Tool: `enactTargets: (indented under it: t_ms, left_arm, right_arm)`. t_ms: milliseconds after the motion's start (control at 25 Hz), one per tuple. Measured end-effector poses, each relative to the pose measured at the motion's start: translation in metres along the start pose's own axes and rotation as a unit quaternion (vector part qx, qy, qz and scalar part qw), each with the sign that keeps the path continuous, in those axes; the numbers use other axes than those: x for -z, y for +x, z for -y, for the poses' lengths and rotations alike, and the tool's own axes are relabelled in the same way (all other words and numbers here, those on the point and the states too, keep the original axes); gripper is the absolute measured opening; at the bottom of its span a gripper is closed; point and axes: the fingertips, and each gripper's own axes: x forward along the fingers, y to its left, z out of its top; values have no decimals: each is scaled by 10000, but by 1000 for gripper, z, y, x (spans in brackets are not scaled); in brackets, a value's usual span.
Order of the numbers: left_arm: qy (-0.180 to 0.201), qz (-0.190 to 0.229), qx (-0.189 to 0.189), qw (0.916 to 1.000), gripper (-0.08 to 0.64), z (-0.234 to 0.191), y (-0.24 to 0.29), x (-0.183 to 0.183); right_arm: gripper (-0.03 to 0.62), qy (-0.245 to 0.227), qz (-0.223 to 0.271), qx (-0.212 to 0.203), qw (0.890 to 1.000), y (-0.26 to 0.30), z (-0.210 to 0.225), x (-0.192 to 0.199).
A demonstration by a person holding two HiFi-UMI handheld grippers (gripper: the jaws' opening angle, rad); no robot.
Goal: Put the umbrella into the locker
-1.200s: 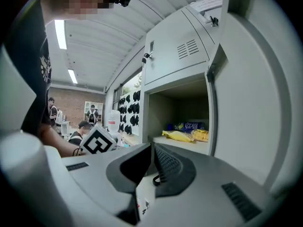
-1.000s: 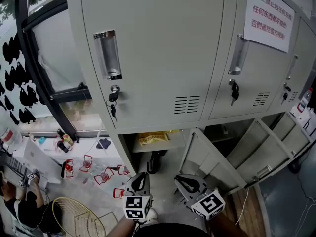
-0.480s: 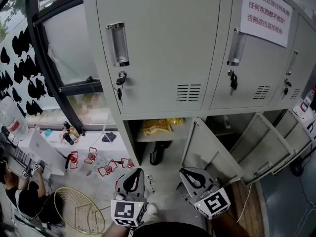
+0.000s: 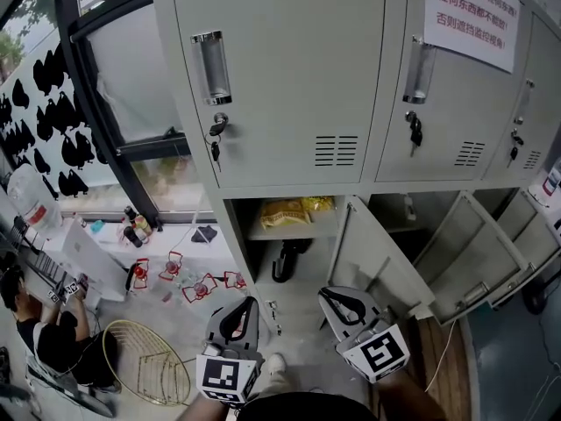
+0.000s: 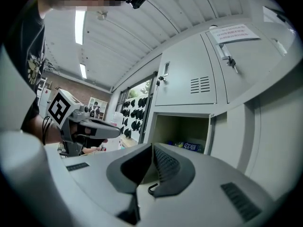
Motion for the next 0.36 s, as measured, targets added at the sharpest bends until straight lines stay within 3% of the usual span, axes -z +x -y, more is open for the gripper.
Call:
enactTargets:
  t_ms: [360]
  left_arm:
    - [110, 86, -15, 9999, 25, 6, -2, -16]
  right_arm:
    - [38, -86, 88, -137, 9998, -3, -10, -9]
